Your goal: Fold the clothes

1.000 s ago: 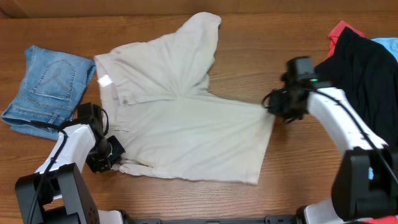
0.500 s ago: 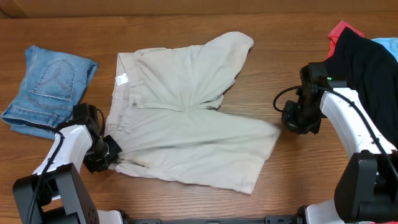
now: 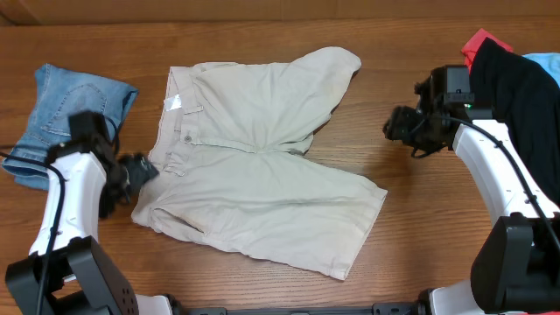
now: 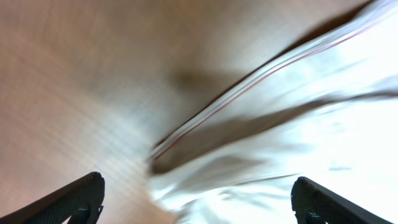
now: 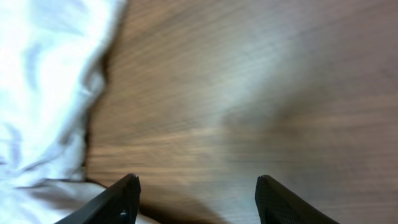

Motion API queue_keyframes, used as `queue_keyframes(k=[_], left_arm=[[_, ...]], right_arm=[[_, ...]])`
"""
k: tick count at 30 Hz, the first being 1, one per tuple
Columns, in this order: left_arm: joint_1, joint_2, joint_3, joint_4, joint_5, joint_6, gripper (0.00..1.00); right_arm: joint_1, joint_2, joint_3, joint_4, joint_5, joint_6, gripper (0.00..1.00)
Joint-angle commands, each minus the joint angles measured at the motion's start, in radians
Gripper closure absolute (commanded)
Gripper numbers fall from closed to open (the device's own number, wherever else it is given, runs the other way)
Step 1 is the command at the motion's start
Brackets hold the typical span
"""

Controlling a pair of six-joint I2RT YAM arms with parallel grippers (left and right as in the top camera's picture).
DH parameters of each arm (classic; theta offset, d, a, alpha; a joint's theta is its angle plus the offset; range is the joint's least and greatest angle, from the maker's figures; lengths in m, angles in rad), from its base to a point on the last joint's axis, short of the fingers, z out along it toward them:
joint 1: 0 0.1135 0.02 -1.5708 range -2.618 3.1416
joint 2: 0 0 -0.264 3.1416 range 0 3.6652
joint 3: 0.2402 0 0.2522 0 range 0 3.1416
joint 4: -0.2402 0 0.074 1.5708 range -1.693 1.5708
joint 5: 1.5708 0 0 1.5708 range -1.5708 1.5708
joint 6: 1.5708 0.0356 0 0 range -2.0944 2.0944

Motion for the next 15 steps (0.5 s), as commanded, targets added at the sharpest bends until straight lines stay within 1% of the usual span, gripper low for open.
queue_keyframes(k=[1, 4, 6, 8, 12, 15], left_arm=[[-0.036, 0.002, 0.119, 0.026, 0.154, 0.052, 0.04], [-0.067, 0.002, 0.159, 0.076, 0.171, 0.052, 0.04], [-0.098, 0.002, 0.162, 0.145, 0.171, 0.057, 0.06], [-0.138, 0.006, 0.162, 0.217, 0.170, 0.094, 0.08], [-0.230, 0.029, 0.161, 0.377, 0.164, 0.207, 0.06], [-0.278, 0.089, 0.161, 0.454, 0.149, 0.216, 0.06]], right_arm=[[0.012, 0.006, 0.029, 0.054, -0.102, -0.045, 0.36], [0.032, 0.037, 0.029, 0.093, -0.102, -0.045, 0.35], [0.048, 0.067, 0.029, 0.129, -0.101, -0.045, 0.35], [0.062, 0.101, 0.029, 0.179, -0.101, -0.045, 0.35], [0.081, 0.181, 0.029, 0.311, -0.102, -0.043, 0.33], [0.097, 0.236, 0.029, 0.405, -0.106, -0.037, 0.28]])
